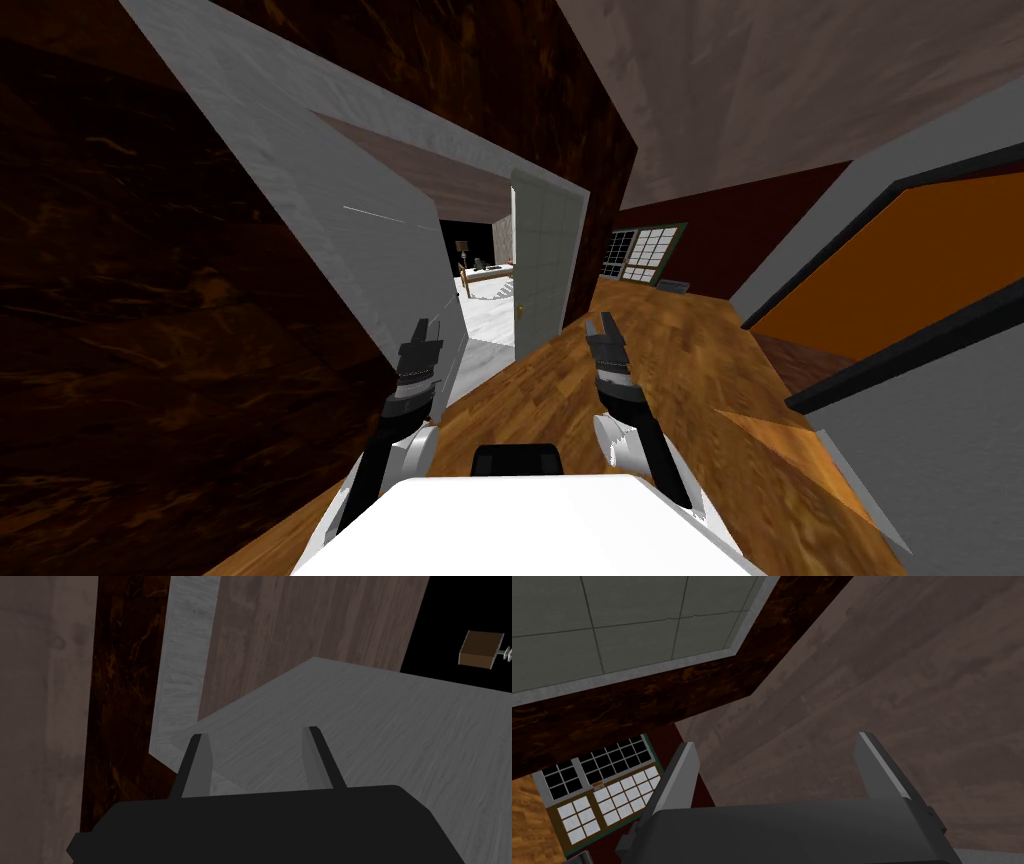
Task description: Push the door open
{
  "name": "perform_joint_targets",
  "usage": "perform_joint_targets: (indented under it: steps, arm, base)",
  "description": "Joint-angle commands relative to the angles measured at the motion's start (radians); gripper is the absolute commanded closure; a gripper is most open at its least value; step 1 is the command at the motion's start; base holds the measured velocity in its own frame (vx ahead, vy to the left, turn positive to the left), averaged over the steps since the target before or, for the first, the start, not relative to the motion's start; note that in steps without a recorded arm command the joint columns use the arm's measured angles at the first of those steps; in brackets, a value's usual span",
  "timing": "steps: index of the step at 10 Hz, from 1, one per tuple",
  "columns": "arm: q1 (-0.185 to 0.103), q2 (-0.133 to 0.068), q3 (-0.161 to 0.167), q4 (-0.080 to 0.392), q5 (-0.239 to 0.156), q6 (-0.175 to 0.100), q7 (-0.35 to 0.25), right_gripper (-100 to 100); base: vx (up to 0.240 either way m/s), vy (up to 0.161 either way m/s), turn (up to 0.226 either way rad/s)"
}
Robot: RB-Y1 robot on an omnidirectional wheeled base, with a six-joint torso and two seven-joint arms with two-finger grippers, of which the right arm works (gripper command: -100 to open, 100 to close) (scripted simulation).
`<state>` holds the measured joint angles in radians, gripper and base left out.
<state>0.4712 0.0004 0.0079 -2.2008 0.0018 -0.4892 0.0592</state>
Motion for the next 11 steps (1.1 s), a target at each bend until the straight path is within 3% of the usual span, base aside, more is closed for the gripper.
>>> perform_joint_targets:
  steps: [1,10,11]
  arm:
    - [-0.014,-0.009,0.003,0.048,-0.001,-0.017,-0.004,-100]
    - [-0.119,-0.036,0.039,0.306,0.004,-0.065,-0.016,-100]
    - [-0.119,-0.036,0.039,0.316,0.004,-0.065,-0.016,-100]
  base:
    - [0.083,-0.039,0.046]
    - [0.082,-0.041,0.056]
    - [0.063,-0.038,0.019]
